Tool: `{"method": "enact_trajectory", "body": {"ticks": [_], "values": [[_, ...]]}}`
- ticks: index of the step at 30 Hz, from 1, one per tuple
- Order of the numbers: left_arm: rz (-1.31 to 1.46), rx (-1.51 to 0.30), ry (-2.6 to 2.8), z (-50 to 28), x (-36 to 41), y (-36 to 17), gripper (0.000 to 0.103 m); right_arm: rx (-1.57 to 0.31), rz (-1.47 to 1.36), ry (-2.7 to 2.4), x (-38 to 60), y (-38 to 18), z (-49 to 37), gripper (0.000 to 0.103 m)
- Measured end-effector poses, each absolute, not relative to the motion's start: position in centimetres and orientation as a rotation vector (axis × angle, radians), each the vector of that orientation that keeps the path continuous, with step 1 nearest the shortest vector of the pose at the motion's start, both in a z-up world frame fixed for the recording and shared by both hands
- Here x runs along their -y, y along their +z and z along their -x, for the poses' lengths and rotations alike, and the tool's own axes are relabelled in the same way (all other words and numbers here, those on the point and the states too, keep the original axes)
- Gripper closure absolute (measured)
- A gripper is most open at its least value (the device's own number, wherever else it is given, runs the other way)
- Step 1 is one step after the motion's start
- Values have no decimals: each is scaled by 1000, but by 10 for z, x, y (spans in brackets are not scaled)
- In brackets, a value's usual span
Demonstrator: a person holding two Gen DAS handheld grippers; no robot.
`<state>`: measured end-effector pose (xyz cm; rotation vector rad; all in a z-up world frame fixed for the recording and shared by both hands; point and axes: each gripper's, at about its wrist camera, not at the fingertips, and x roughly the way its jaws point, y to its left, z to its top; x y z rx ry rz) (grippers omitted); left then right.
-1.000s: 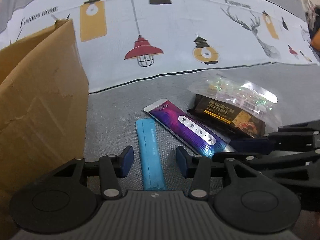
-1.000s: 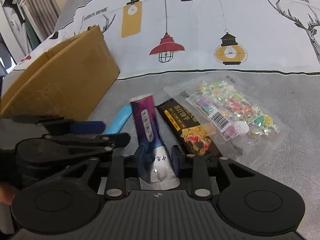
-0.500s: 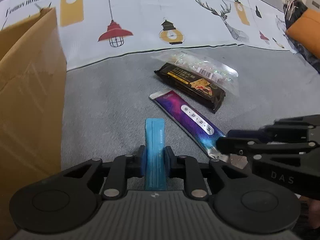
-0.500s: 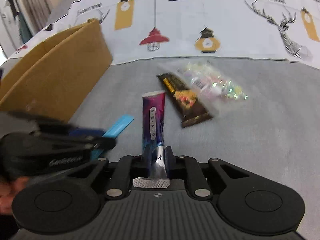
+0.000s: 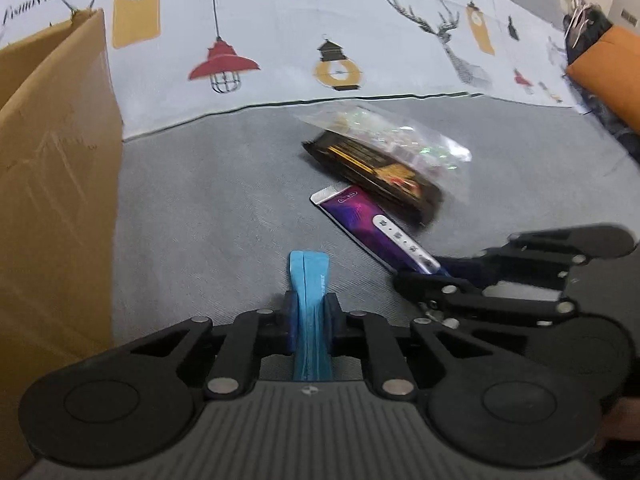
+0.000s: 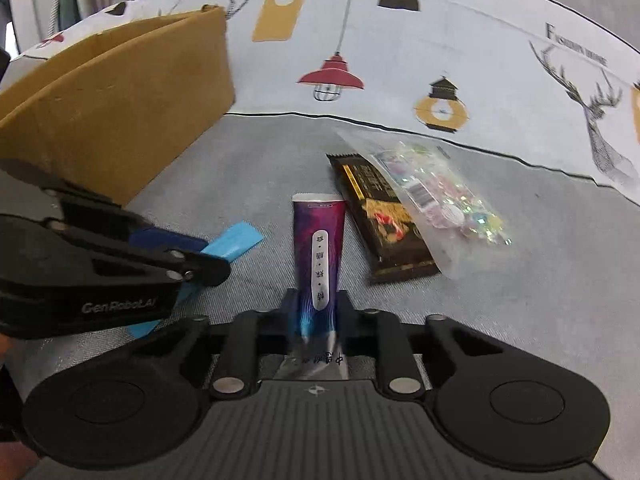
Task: Organize snacks
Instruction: 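Carry the blue stick and purple bar over the box and release them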
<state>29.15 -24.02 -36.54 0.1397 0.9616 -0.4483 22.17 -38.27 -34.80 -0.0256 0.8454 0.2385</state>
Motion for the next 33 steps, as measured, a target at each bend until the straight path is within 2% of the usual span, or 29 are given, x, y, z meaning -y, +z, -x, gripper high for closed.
{"method": "enact_trajectory", "body": {"ticks": [4, 13, 23, 28, 33], "values": [[-116, -928, -472, -270, 233, -337, 89, -844, -31, 212, 385, -335, -202, 91], [-32, -755, -499, -217, 183, -244, 89, -646, -306, 161, 368, -254, -137, 91], [57, -469, -412, -177, 94, -147, 90, -432, -234, 245, 280, -129, -122, 91], [116, -459, -387, -189, 52, -130, 90, -389, -166, 285, 240, -92, -137, 91], [153, -512, -331, -215, 15, -144, 90, -438, -110, 303, 203, -97, -164, 91]]}}
